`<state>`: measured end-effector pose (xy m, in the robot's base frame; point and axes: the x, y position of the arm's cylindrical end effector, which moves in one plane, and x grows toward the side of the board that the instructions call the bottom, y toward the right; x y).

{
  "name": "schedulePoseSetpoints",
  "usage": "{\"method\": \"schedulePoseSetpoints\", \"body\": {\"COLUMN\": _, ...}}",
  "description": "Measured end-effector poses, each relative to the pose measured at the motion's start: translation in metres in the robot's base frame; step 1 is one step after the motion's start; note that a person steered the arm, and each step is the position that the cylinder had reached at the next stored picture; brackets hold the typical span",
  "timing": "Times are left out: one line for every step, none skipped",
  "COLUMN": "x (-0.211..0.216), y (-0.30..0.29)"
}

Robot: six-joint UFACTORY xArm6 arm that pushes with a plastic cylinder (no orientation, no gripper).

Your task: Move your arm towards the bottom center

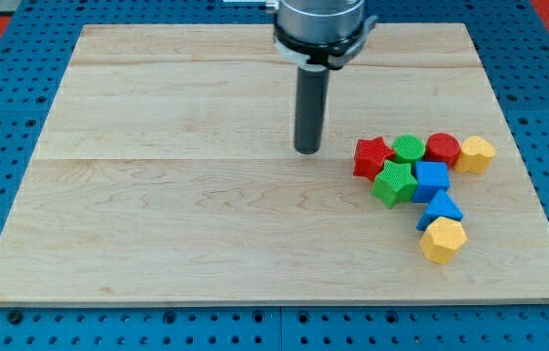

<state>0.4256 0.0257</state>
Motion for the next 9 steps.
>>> {"method": "schedulePoseSetpoints", "body": {"x": 0.013, "y": -0.025}}
{"method": "schedulePoseSetpoints", "body": {"x": 0.063, "y": -0.043}}
{"method": "schedulePoseSetpoints", "body": {"x": 0.11, "y": -0.057}}
{"method": "schedulePoseSetpoints", "body": {"x": 0.124, "y": -0.065}}
{"method": "schedulePoseSetpoints", "body": {"x": 0.125, "y": -0.065}}
{"method": "schedulePoseSetpoints", "body": {"x": 0.129, "y": -0.065}}
{"method": "schedulePoseSetpoints", "body": {"x": 0.138, "y": -0.065}}
{"method": "schedulePoseSetpoints", "body": {"x": 0.151, "y": -0.065}}
{"method": "schedulePoseSetpoints", "body": {"x": 0.168, "y": -0.061}}
